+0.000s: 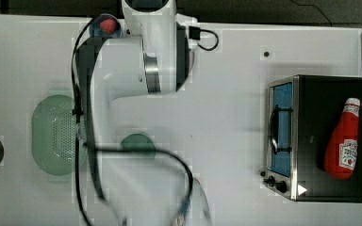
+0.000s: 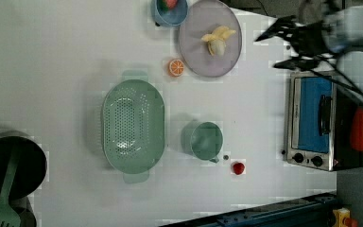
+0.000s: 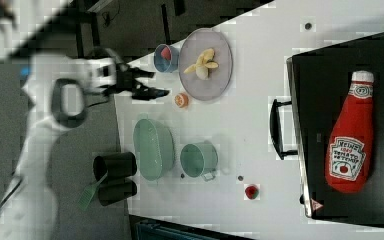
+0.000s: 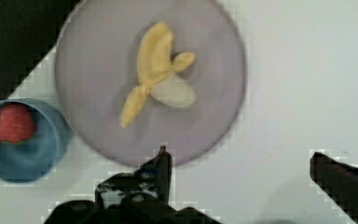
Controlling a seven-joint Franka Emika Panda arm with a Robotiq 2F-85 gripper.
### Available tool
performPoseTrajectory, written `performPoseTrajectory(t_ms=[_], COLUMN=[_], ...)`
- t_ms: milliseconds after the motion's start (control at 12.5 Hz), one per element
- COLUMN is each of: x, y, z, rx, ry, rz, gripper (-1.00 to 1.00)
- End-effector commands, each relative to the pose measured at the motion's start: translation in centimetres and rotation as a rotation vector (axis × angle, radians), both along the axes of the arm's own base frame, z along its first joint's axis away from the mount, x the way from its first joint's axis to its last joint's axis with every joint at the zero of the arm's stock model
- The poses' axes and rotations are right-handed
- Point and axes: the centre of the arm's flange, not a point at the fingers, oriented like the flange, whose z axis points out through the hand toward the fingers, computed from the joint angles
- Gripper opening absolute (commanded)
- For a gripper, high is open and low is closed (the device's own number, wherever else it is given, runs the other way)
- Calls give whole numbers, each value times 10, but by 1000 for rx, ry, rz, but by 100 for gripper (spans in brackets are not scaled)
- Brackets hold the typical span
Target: Pick banana from table and place on plate.
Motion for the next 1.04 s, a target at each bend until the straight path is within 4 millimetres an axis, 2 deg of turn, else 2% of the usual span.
performPoseTrajectory(t_ms=[80, 320, 480, 640, 1040], x=[-30, -88, -129, -166, -250], y=[-69, -92, -98, -97, -99], z=[80, 128, 150, 160, 170], rx=[-34, -37, -35, -32, -20], ry=[-51, -72, -59, -30, -59], rz=[-97, -92, -104, -106, -114], gripper=[100, 100, 100, 100, 100])
